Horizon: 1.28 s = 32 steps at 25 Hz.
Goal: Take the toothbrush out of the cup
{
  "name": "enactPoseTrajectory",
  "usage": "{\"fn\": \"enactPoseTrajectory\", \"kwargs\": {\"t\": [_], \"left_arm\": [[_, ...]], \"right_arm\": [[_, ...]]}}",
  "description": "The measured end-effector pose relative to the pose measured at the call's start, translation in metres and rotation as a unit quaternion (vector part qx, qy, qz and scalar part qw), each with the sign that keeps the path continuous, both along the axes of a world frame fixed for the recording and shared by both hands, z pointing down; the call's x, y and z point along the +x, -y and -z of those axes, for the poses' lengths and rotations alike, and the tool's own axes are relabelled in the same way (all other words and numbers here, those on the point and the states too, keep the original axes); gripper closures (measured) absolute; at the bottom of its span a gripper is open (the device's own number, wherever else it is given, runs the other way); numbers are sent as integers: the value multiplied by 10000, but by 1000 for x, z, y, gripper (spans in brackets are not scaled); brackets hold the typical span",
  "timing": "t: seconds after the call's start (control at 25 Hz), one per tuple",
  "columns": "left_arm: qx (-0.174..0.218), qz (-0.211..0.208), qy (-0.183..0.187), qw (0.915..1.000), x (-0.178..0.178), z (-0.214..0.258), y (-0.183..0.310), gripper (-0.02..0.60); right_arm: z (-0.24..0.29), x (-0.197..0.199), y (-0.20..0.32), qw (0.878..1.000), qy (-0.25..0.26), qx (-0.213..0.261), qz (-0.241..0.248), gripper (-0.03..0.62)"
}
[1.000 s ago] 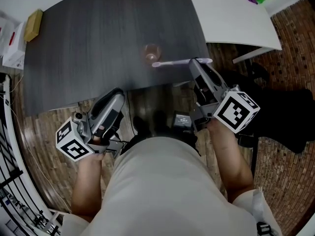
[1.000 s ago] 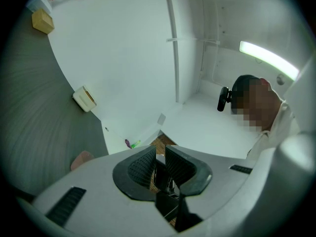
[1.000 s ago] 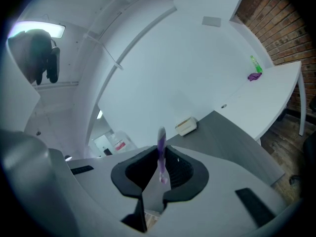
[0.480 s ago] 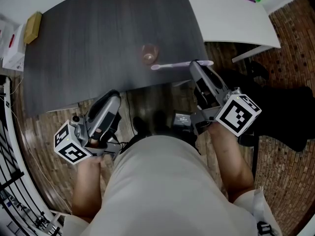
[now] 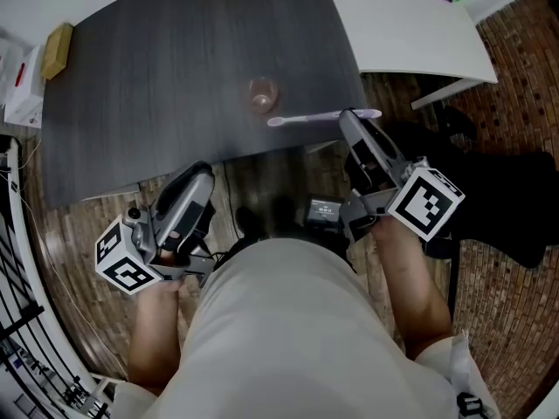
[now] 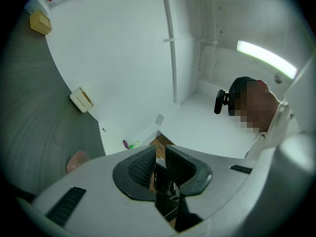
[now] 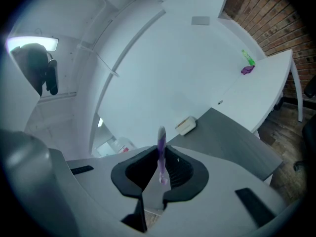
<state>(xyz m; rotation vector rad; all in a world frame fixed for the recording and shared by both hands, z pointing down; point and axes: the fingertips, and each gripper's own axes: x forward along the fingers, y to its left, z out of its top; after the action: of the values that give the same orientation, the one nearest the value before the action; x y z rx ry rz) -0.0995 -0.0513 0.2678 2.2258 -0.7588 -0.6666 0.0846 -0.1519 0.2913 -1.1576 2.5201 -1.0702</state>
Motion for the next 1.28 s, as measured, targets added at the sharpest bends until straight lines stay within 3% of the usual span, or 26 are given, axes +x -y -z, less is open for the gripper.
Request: {"fn": "enactPoseTrajectory", "kwargs": {"t": [1.28], "left_arm": [[-36, -57, -25, 10000, 0, -2, -1, 531]], "right_arm": [[18, 4, -3, 9996, 213, 173, 31, 539]]}}
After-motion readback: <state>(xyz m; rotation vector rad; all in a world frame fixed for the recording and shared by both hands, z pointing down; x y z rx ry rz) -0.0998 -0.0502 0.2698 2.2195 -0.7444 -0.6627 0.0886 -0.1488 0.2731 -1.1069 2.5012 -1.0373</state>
